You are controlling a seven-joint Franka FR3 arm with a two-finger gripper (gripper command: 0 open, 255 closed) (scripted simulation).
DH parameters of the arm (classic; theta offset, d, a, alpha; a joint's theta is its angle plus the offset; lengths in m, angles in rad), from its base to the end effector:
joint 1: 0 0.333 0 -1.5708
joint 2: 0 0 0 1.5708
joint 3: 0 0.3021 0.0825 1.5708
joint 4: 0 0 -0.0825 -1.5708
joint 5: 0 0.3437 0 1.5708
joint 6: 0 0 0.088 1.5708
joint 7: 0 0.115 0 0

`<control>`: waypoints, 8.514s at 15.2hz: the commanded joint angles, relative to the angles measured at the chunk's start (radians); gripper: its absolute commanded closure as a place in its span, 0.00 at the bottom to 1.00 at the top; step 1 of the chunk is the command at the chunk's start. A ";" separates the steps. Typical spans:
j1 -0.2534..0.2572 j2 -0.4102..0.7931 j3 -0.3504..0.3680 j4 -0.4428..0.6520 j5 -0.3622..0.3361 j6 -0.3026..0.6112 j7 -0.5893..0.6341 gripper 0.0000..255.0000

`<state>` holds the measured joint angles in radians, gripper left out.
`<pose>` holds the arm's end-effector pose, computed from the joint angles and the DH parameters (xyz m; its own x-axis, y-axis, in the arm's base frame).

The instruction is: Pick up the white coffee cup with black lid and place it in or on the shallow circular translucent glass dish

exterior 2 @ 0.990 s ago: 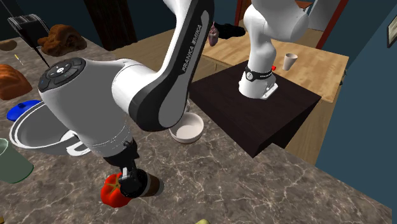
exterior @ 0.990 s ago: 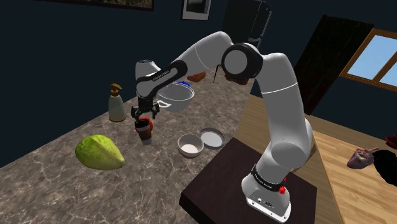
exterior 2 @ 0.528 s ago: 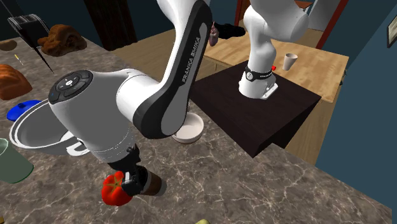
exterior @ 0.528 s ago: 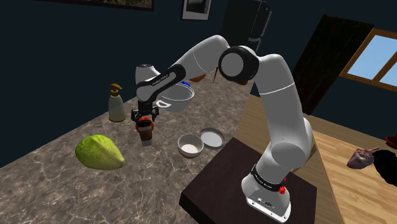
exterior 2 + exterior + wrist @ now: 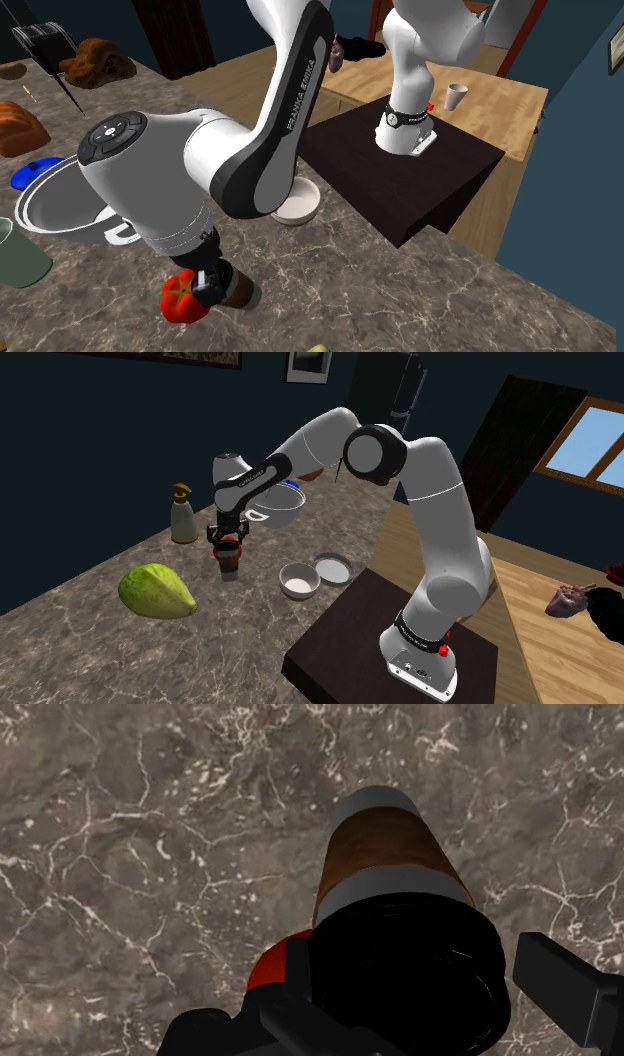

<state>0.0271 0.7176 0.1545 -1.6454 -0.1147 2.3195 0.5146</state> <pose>0.6366 0.1025 0.2052 0.9578 -0.2850 -0.0383 -0.2853 -0.9584 -0.0014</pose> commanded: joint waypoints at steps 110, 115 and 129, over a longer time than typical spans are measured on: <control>-0.120 0.033 0.051 -0.245 -0.051 0.066 -0.131 1.00; -0.123 0.010 0.056 -0.254 -0.046 0.052 -0.133 1.00; -0.147 -0.149 0.087 -0.294 -0.010 -0.065 -0.150 1.00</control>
<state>-0.1204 0.5778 0.2393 -1.9397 -0.1278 2.2634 0.3636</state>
